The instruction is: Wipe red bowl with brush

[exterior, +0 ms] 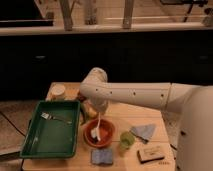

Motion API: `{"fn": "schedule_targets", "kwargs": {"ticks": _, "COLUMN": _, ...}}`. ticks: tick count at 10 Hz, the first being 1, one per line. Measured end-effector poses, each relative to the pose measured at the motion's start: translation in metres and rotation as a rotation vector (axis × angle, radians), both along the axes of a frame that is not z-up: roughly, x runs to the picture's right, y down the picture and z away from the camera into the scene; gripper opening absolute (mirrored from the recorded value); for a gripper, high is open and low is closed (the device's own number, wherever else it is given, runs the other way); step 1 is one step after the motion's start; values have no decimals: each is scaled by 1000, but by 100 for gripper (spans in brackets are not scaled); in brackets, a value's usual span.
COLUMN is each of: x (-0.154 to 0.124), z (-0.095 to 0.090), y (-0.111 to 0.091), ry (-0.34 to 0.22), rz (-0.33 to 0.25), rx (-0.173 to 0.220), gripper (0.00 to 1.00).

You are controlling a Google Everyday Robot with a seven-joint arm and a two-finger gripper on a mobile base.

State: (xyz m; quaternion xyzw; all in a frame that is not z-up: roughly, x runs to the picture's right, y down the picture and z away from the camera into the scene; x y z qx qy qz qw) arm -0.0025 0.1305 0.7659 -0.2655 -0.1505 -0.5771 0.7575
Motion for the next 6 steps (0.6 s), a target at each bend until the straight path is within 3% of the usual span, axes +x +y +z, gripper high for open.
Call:
{"fn": "schedule_targets", "kwargs": {"ticks": 3, "x": 55, "z": 8, "y": -4, "ry": 62, "rz": 39, "rx": 5, "gripper": 3}}
{"fn": "schedule_targets", "kwargs": {"ticks": 6, "x": 63, "z": 25, "y": -21, "ry": 75, "rz": 69, "rx": 16, "gripper": 3}}
